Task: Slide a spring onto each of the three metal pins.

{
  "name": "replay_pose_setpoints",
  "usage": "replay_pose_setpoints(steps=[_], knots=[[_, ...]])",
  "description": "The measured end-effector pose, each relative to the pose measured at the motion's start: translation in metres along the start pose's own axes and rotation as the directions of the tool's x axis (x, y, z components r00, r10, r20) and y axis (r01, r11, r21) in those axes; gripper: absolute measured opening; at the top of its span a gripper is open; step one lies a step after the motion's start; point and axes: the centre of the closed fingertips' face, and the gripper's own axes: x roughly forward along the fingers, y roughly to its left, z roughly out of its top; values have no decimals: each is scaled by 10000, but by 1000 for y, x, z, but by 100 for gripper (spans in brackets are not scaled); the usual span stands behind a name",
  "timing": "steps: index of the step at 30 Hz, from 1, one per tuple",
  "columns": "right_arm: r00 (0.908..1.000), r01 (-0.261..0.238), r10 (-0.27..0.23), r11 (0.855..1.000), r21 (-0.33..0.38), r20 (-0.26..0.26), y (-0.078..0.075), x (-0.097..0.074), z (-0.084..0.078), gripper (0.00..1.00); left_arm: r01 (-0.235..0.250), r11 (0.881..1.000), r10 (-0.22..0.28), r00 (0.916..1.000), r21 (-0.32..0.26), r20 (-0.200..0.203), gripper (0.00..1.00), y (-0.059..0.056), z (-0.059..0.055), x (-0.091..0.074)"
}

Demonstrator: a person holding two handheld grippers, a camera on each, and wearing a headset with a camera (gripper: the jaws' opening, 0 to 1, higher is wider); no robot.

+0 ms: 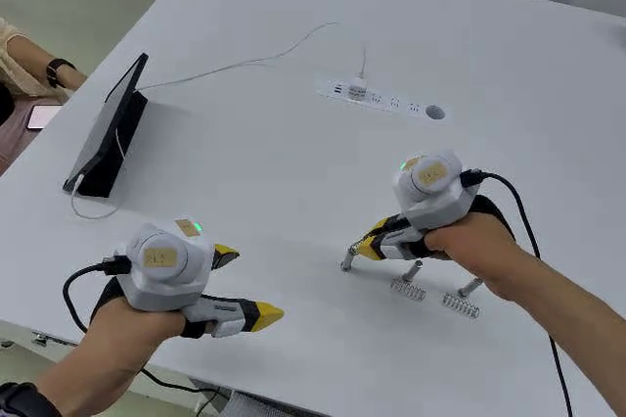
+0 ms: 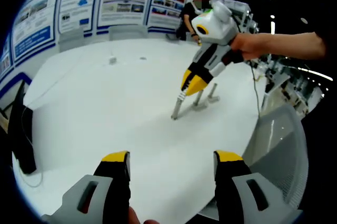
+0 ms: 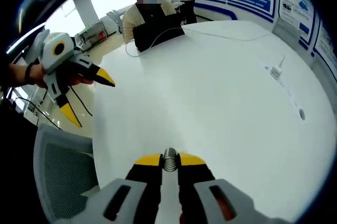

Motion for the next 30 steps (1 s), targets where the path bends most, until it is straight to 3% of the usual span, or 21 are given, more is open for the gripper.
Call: replay_pose_setpoints(steps=[16, 30], knots=[[9998, 2, -10, 9992, -411, -196, 1, 9, 7, 12, -50, 9999, 50, 10000, -133, -2, 65, 1, -2, -1], [9976, 153, -250, 9892, -1455, -653, 5, 18, 9, 12, -62, 9999, 62, 10000, -123, -10, 65, 1, -3, -1]])
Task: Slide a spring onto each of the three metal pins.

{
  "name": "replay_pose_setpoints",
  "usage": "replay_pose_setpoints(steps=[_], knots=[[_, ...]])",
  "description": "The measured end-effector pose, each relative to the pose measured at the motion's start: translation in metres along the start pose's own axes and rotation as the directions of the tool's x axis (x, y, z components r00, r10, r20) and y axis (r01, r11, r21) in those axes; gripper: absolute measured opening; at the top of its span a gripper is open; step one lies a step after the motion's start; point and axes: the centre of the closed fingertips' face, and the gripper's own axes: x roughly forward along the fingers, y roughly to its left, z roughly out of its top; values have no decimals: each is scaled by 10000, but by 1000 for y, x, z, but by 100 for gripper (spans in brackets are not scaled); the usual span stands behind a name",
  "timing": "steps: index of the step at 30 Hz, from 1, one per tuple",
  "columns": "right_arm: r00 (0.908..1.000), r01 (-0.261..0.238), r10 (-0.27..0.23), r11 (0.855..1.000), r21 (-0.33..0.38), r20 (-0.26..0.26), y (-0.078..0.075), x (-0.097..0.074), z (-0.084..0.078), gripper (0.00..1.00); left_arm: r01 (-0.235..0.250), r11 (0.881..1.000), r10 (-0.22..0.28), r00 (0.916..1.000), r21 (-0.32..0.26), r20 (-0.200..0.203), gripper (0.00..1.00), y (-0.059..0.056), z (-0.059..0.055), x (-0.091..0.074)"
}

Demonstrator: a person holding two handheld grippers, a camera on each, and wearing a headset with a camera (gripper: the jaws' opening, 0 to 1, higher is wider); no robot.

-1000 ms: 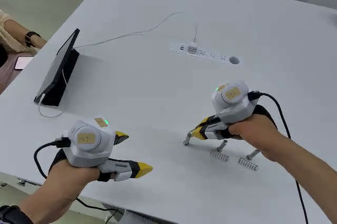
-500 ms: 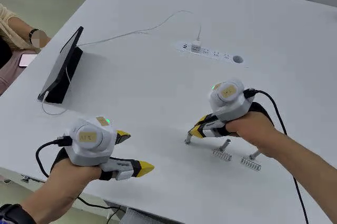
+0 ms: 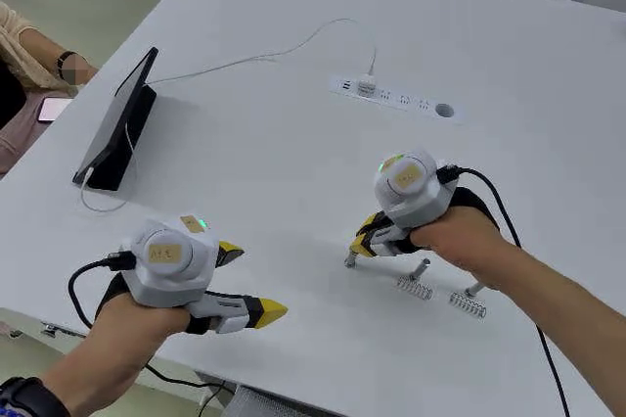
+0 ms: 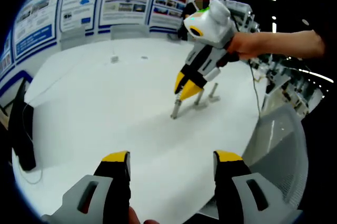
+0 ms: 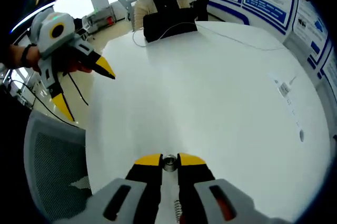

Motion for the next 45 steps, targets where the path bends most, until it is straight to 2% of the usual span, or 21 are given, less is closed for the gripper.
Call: replay_pose_setpoints(steps=[17, 27, 41, 45], knots=[[9991, 84, -113, 9977, -678, -419, 1, 14, -7, 13, 9, 10000, -9, 10000, -91, 32, 65, -1, 0, 0], [9974, 52, -121, 9953, -971, -705, 0, 26, -12, 13, -55, 9997, 55, 10000, -219, 23, 64, 3, -1, -1], [9960, -46, -40, 9954, -962, -895, 2, 35, -22, 13, -113, 9996, 113, 9999, -244, -27, 64, 5, -2, -2], [9973, -181, 124, 9967, -791, -722, 5, 33, -21, 15, -115, 9997, 115, 9999, -225, -28, 64, 5, -2, -2]])
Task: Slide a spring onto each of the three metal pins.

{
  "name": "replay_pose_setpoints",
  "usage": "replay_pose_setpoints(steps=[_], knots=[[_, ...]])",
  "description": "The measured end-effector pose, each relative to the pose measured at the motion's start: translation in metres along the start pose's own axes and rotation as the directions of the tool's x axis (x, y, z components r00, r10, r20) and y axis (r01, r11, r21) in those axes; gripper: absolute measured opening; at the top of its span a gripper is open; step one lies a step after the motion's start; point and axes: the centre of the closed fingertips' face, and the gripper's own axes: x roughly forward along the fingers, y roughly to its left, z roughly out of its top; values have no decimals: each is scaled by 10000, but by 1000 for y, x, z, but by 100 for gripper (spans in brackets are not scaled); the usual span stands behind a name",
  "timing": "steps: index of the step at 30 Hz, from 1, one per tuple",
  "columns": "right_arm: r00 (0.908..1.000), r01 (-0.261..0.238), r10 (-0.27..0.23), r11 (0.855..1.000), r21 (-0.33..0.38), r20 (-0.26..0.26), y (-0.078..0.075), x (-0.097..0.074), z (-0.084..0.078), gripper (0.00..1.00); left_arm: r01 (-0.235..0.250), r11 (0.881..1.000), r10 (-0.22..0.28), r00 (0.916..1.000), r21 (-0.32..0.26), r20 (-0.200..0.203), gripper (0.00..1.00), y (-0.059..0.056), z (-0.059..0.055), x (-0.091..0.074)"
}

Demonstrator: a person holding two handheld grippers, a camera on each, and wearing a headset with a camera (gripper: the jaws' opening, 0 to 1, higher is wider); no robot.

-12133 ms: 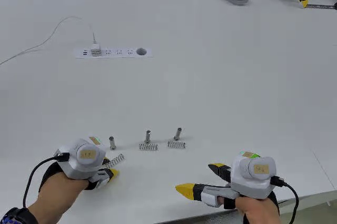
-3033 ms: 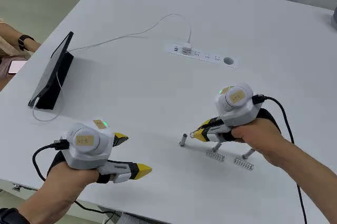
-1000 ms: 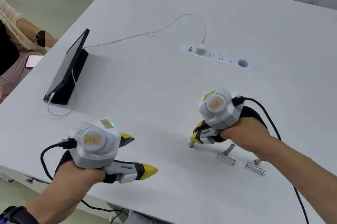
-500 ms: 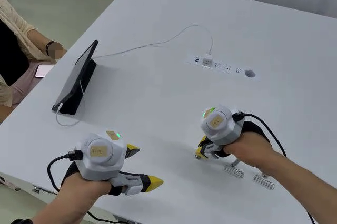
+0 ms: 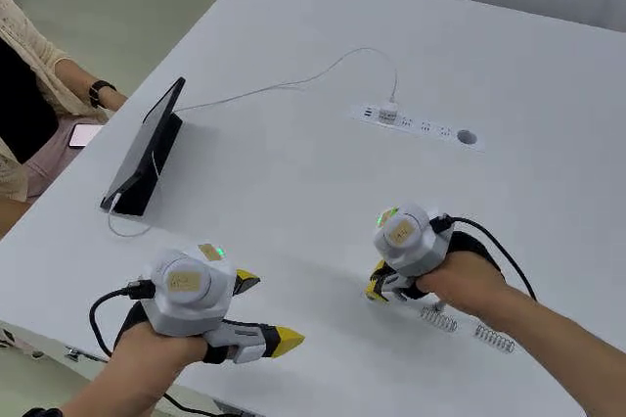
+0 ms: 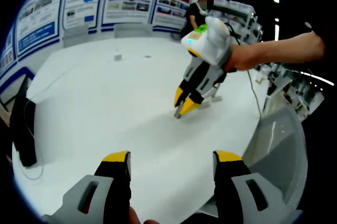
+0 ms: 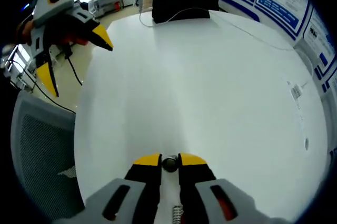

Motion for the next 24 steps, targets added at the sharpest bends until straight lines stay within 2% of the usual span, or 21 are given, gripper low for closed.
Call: replay_pose_setpoints(steps=[4, 15, 24], knots=[[9996, -189, 185, 9997, 164, 230, 3, -4, 2, 24, 12, 10000, -12, 10000, 27, 8, 64, -1, 1, 0], [9982, 395, -386, 9990, -189, 457, 2, -23, -5, 45, 54, 9999, -55, 10000, 127, 57, 65, -2, 4, 0], [9942, 443, -494, 9975, 547, 959, 7, -30, -8, 48, 136, 9996, -138, 9999, 260, 75, 65, -5, 9, 1]])
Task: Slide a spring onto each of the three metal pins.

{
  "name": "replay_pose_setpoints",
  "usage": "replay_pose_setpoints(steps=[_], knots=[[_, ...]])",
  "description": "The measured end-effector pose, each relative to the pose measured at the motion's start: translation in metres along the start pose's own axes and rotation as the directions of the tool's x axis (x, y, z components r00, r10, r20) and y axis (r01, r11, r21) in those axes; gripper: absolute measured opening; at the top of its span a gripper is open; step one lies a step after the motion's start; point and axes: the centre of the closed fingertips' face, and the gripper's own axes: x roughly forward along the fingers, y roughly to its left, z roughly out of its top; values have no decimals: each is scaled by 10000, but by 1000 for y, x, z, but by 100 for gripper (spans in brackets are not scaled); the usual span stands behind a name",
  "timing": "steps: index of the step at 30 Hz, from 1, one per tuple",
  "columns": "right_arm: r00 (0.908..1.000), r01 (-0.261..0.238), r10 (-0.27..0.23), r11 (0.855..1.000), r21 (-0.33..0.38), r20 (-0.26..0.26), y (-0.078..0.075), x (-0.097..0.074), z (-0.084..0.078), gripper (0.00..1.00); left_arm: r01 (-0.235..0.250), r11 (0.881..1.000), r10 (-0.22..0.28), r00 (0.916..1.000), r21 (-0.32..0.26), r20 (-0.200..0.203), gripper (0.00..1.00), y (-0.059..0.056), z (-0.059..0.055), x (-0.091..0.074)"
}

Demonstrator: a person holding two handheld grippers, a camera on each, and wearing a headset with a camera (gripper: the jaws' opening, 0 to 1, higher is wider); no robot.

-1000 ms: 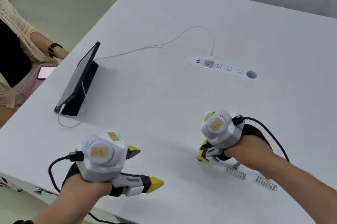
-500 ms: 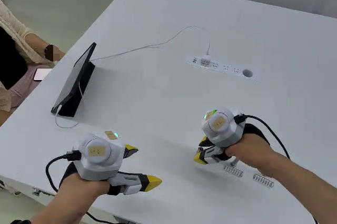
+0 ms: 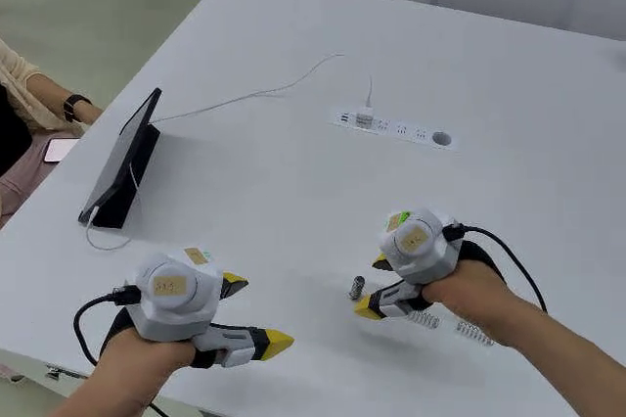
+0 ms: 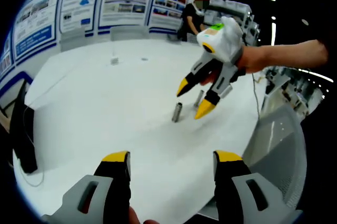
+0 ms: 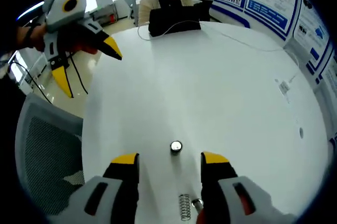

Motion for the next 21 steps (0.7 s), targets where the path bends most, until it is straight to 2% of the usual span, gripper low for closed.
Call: replay_pose_setpoints(steps=[5, 12, 21], knots=[[9995, 235, -238, 9996, 160, 215, 0, -5, -2, 49, 36, 10000, -36, 10000, 48, 33, 65, -2, 3, 0], [9931, 633, -705, 9949, 779, 935, -4, -20, -2, 49, 81, 9999, -81, 10000, 97, 35, 65, -5, 5, 0], [9741, 1036, -1368, 9778, 1822, 1801, -2, -37, -9, 49, 190, 9997, -191, 9998, 125, 42, 65, -10, 8, 5]])
